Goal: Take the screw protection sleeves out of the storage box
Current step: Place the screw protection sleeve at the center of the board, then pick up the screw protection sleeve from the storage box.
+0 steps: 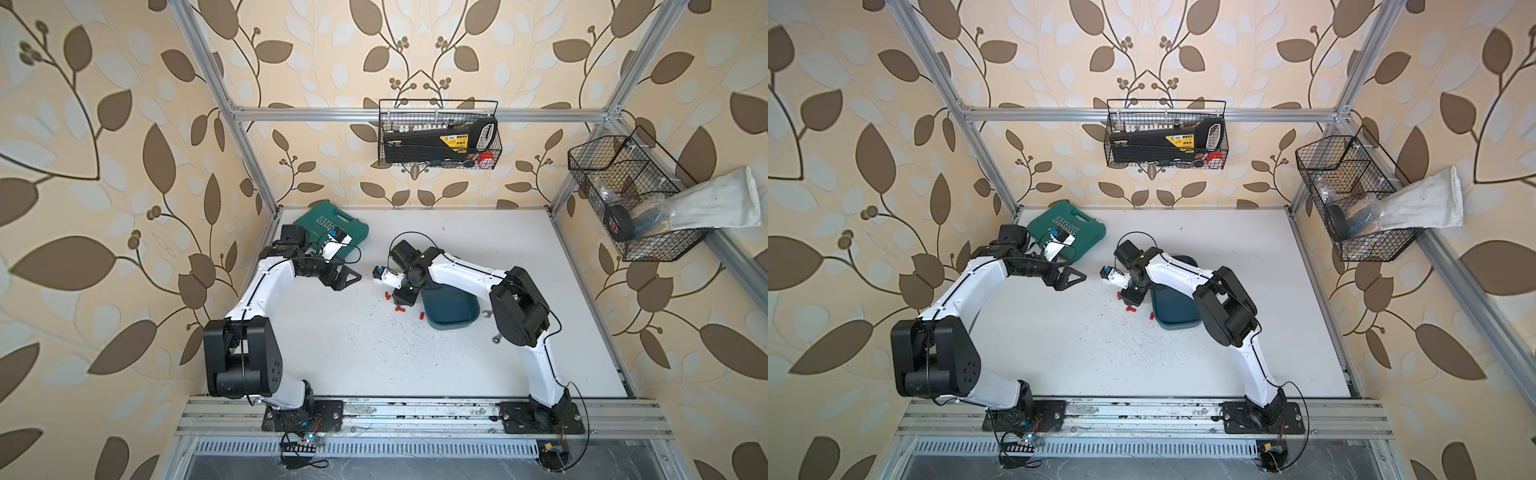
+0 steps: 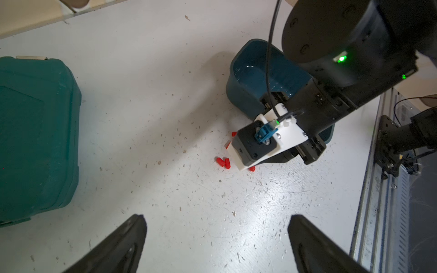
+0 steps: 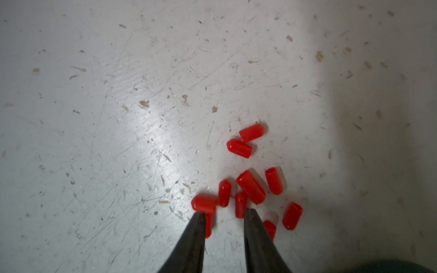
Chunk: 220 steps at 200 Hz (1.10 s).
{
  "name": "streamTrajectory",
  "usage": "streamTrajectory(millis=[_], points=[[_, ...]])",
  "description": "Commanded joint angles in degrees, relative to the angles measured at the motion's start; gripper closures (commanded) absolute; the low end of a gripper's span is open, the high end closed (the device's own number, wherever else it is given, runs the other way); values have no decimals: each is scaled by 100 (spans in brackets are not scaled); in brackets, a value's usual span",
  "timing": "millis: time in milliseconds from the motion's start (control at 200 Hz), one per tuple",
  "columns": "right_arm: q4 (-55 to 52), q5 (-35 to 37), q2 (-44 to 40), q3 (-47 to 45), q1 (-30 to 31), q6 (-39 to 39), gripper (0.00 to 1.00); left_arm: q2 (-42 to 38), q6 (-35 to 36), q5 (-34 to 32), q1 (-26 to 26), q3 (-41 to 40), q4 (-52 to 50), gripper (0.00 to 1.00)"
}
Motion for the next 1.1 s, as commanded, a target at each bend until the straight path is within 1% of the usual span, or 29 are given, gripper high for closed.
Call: streamTrajectory(millis=[0,85,160,285,385,465,550,715,885,1095], points=[[-176,-558,-775,-126,-257,-221,65,86,-67,614,-2,176,-39,1],[-157,-849,-1286,-473,-462,-445,63,122,-88,913,-17,68,127,1],[-21,-936,-1722,-883,-706,-706,62,96,-29,1070,-107,-25,284,2],[240,-1067,-2258,-1516,-1253,-1372,60,125,383,1115,-422,-54,319,2],[541,-1081,-2391,-1807,-1638,-1984,60,245,786,1081,-763,-24,264,2],[646,-1112,-2207,-1787,-1860,-2437,60,367,1006,1002,-1046,7,246,2],[648,-1165,-1848,-1640,-1998,-2919,60,411,1013,1000,-1274,-33,336,3],[1226,-1033,-1353,-1655,-2003,-3683,59,388,895,948,-1363,-146,436,3],[1500,-919,-847,-1338,-1962,-3946,58,187,1007,816,-1363,-293,441,2],[1623,-637,-373,-1071,-1731,-4189,58,142,1074,781,-1363,-313,367,2]])
